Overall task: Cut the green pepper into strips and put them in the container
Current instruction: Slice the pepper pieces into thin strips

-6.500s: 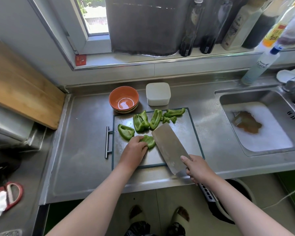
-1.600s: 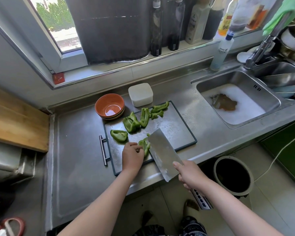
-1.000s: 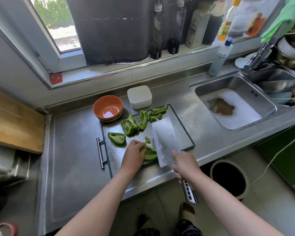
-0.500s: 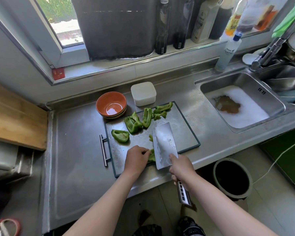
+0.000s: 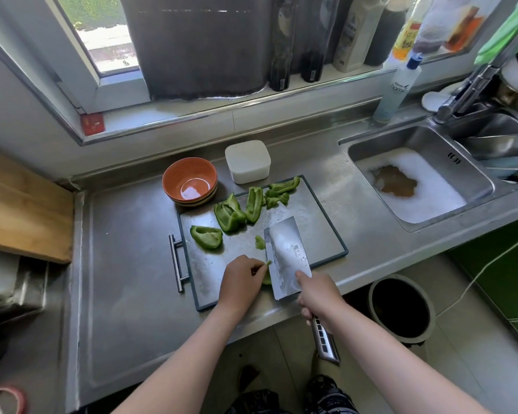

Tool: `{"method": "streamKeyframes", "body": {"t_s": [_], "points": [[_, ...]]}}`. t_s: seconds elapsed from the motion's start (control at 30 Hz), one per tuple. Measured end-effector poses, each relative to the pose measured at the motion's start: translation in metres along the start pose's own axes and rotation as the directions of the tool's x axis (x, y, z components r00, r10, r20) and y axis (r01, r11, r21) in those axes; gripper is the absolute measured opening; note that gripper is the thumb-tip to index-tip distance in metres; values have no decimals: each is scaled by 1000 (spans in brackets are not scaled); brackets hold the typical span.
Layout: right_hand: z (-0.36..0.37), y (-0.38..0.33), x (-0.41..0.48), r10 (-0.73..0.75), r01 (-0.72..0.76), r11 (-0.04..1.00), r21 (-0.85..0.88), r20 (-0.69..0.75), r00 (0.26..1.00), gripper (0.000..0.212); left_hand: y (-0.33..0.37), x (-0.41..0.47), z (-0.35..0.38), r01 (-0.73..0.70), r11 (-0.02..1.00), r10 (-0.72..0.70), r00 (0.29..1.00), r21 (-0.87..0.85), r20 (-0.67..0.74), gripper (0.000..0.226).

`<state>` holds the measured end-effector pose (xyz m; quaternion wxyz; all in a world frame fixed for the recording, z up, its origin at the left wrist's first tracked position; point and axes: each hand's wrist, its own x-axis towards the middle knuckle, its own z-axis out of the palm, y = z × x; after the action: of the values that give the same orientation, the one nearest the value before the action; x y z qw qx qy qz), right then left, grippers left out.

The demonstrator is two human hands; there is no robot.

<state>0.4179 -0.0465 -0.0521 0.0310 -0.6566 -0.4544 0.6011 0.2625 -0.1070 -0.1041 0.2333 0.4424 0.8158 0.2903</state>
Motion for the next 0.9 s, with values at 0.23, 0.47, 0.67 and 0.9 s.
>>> {"method": "streamKeyframes", "body": {"t_s": [0.23,0.47,0.67,0.9], "points": [[-16,-6,9,7,-9,994,110,16,1000,24,2,9,3,125,984,-132,990,-128,-45,13],[-20,-23,20,-71,72,987,144,-10,997,22,1,23,10,-67,991,66,998,116,19,27],[-3,-20,37,-87,100,992,78,-156,984,29,-7,27,12,-221,962,219,975,160,30,17],[16,-18,46,-93,106,993,45,-227,970,30,-12,22,20,-224,975,224,973,14,-59,9]]}}
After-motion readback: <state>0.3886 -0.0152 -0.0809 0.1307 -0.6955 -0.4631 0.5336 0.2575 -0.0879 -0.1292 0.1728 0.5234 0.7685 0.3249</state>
